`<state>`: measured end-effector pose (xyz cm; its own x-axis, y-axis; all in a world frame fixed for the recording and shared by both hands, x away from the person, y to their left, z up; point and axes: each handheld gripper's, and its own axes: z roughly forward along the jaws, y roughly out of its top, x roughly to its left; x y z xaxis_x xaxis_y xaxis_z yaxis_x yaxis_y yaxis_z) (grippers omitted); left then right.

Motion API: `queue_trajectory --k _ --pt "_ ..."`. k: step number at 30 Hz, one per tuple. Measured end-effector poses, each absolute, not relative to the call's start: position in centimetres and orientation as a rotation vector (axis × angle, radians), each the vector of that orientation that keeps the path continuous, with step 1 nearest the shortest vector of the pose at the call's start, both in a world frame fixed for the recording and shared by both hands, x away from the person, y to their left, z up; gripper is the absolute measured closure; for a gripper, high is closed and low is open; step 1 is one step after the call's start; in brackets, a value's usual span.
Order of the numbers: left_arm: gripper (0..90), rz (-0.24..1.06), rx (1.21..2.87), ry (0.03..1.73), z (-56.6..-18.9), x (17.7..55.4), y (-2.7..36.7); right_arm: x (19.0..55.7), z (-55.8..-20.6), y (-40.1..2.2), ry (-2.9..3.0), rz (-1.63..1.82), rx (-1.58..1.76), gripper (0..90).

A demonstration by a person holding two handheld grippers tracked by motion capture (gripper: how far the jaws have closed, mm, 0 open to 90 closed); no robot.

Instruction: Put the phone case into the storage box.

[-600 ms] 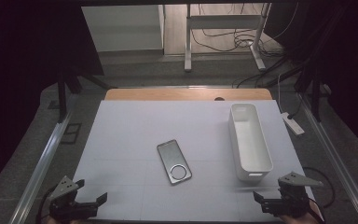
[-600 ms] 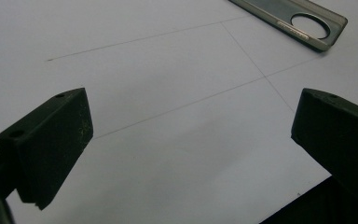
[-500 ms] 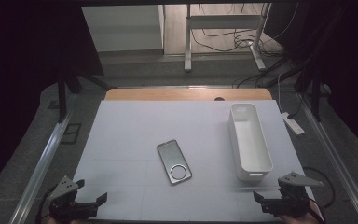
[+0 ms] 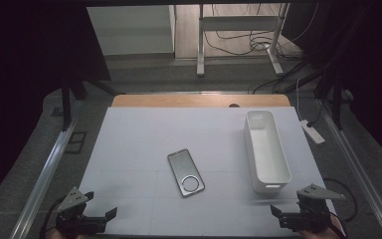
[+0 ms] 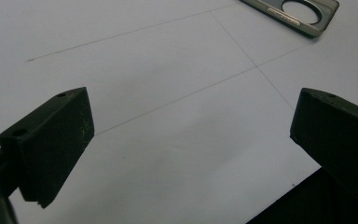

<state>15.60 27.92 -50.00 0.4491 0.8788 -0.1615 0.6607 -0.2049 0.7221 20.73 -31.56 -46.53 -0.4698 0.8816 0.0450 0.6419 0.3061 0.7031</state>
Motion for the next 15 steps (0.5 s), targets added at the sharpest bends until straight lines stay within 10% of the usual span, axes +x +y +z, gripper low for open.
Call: queue_trajectory --k 15 --pt "0.0 0.358 1.956 1.310 -50.04 15.73 27.87 20.83 -46.55 -31.40 2.247 0.946 1.352 0.0"
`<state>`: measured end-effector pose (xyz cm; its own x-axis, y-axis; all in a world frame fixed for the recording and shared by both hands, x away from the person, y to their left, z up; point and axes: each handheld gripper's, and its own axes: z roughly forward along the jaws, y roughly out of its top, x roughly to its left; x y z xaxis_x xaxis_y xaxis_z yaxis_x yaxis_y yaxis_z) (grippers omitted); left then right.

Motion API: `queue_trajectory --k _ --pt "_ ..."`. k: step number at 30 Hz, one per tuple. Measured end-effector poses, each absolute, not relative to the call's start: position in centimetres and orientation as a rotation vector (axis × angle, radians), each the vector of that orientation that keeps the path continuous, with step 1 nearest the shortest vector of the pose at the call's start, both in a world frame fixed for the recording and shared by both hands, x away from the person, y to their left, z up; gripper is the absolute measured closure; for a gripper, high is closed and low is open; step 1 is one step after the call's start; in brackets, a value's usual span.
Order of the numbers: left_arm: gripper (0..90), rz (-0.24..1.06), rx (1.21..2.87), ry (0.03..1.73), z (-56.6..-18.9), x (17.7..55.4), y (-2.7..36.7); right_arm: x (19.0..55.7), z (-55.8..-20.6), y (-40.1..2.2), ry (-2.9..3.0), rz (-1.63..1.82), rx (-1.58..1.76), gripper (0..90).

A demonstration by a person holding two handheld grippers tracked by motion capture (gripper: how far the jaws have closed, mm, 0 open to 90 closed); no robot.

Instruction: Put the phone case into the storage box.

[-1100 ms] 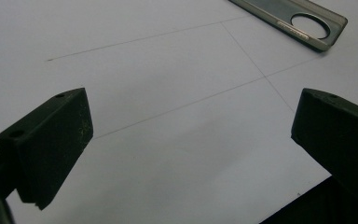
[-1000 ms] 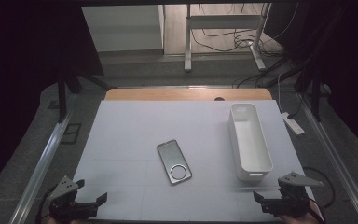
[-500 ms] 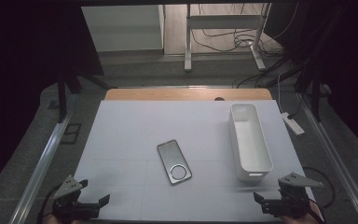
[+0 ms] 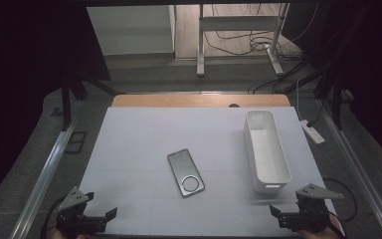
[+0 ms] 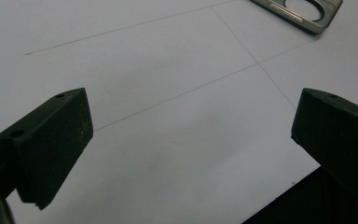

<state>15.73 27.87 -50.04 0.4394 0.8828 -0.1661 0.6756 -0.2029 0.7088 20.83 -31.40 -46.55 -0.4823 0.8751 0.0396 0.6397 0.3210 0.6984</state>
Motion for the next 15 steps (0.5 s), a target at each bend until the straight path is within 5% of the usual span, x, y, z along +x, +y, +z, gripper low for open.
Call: queue_trajectory --k 15 --pt "0.0 0.333 1.975 1.302 -49.84 16.64 27.43 20.79 -46.57 -31.44 2.246 0.953 1.350 0.0"
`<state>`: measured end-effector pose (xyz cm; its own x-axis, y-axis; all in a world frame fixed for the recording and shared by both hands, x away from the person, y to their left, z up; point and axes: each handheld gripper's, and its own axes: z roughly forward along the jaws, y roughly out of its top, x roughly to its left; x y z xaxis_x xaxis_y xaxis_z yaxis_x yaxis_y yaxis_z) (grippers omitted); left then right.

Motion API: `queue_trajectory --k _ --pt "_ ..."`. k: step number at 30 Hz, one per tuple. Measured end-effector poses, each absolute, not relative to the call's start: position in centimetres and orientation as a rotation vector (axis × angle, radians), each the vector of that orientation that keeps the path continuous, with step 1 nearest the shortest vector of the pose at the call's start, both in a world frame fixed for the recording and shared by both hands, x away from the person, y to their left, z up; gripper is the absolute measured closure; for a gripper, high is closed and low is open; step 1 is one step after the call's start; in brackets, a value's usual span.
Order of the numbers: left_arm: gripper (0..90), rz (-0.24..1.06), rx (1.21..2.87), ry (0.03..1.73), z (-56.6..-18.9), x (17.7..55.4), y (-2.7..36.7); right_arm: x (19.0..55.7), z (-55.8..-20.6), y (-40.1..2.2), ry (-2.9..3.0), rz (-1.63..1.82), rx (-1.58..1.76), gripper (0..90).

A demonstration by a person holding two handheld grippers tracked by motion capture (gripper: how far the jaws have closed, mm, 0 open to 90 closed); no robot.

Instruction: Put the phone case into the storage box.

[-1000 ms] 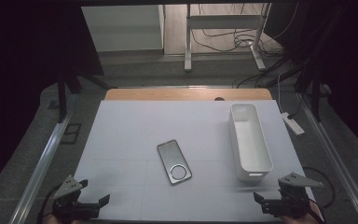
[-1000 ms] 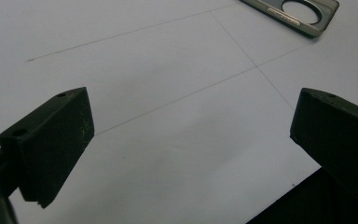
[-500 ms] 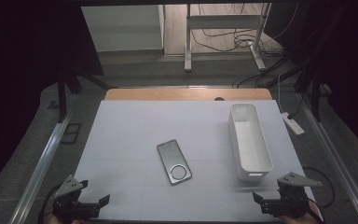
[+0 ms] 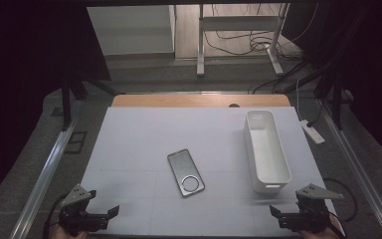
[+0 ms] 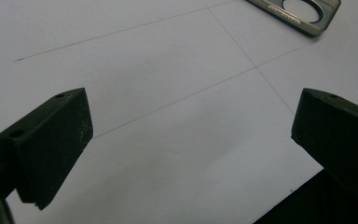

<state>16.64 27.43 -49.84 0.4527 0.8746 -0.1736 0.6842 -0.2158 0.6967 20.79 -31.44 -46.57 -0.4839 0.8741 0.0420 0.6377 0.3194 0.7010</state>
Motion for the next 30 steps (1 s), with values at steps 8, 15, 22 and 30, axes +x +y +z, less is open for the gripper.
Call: queue_trajectory --k 8,15,22,30 --pt "0.0 0.319 2.002 1.283 -49.9 17.5 26.8 20.8 -46.6 -31.4 2.254 0.946 1.347 0.0" --pt "0.0 0.308 2.031 1.253 -49.7 18.4 26.0 20.8 -46.6 -31.4 2.253 0.948 1.348 0.0" --pt "0.0 0.293 2.041 1.232 -49.5 19.2 25.7 20.8 -46.6 -31.4 2.254 0.949 1.350 0.0" --pt "0.0 0.286 2.056 1.208 -49.4 20.4 25.0 20.8 -46.6 -31.4 2.256 0.949 1.347 0.0"
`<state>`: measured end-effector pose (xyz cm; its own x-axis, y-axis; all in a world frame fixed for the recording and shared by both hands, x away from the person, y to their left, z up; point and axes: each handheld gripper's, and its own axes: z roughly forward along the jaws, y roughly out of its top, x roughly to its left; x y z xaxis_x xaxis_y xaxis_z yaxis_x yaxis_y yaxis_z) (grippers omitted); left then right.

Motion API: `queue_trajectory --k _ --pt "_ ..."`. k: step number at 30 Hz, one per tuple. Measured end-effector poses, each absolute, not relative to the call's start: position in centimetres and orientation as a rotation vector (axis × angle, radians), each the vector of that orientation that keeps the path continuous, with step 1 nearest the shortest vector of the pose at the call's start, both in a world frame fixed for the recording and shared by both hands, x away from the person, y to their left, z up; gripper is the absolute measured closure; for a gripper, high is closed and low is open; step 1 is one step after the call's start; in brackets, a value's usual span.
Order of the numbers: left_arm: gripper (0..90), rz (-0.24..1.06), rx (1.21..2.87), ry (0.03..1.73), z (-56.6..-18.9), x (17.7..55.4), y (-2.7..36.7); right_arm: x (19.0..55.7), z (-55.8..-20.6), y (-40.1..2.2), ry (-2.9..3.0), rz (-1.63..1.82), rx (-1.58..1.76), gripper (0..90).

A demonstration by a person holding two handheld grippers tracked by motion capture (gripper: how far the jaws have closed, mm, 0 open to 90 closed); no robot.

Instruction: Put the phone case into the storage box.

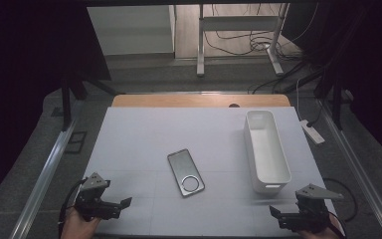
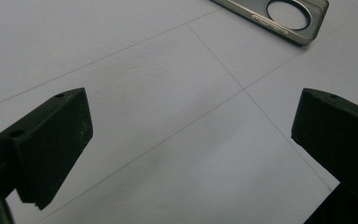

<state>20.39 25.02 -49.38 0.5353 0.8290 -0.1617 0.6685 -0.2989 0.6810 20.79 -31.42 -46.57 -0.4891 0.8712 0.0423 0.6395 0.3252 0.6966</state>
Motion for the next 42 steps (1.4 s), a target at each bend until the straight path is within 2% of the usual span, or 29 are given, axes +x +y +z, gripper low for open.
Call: queue_trajectory --k 42 --pt "0.0 0.233 2.128 1.099 -48.6 26.0 21.4 20.8 -46.6 -31.4 2.265 0.955 1.334 0.0"
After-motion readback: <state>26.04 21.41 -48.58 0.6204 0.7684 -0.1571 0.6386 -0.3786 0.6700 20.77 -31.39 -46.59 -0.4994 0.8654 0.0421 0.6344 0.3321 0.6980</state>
